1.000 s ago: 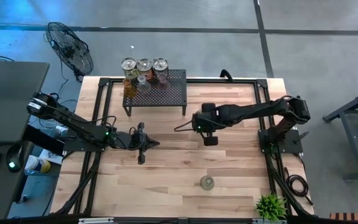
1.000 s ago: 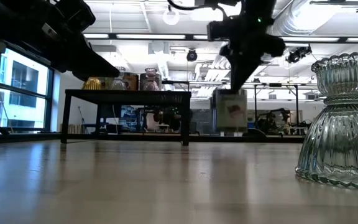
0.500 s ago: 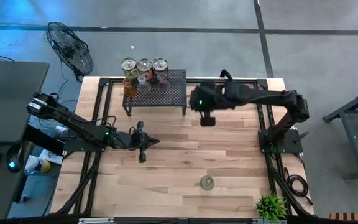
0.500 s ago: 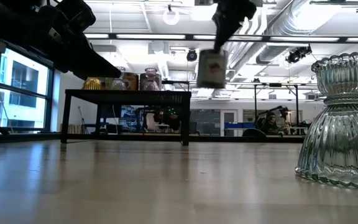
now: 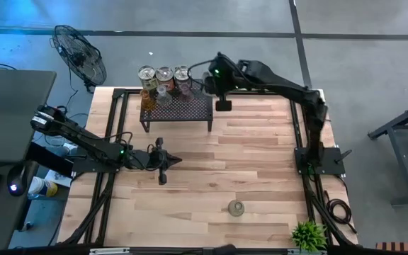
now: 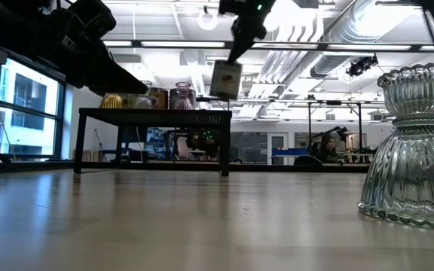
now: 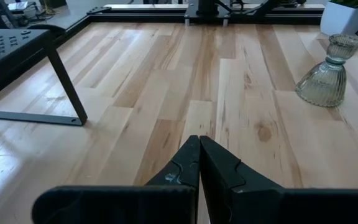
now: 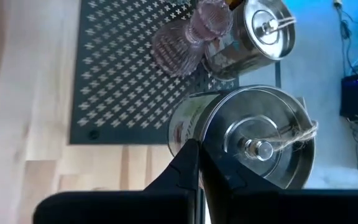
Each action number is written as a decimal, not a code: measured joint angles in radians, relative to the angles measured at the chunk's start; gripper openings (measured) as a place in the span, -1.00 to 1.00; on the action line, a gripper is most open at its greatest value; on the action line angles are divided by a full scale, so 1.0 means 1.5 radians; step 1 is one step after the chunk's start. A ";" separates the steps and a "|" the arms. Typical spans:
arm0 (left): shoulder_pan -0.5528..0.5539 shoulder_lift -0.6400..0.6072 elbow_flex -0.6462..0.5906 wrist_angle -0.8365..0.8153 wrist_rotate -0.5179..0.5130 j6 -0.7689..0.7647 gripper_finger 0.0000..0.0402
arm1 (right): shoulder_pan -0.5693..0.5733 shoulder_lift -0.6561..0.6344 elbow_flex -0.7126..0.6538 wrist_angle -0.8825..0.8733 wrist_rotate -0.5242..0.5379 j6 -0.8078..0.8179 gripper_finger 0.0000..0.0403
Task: Pick & Place candle stick holders
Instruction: Put the green scented candle on the shelf, then put the blue candle holder on the shelf aligned with the green scented candle
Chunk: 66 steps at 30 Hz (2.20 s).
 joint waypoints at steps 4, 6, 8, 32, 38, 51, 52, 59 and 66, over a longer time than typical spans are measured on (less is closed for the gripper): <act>0.000 0.000 0.000 0.000 0.000 0.000 -0.99 | -0.027 0.056 0.052 -0.006 -0.022 -0.035 -1.00; 0.000 0.000 0.000 0.000 0.000 0.000 -0.99 | -0.037 0.075 0.070 -0.005 -0.029 -0.046 -1.00; 0.000 0.000 0.000 0.000 0.000 0.000 -0.99 | -0.045 0.089 0.078 0.000 -0.041 -0.056 -1.00; 0.000 0.000 0.000 0.000 0.000 0.000 -0.99 | -0.069 0.119 0.069 0.065 -0.070 -0.081 -0.98; 0.000 0.000 0.000 0.000 0.000 -0.001 -0.99 | -0.069 0.118 0.069 0.087 -0.072 -0.077 -0.98; 0.000 0.000 0.000 0.000 0.000 -0.001 -0.99 | -0.070 0.124 0.048 0.128 -0.070 -0.075 -0.98; 0.000 0.000 0.000 0.000 0.000 -0.001 -0.99 | -0.070 0.125 0.048 0.128 -0.069 -0.075 -0.97; 0.000 0.000 0.000 0.000 0.000 -0.001 -0.99 | -0.070 0.125 0.048 0.133 -0.072 -0.070 -0.95; 0.000 0.000 0.000 0.000 0.001 -0.001 -0.99 | -0.070 0.125 0.048 0.149 -0.062 -0.063 -0.62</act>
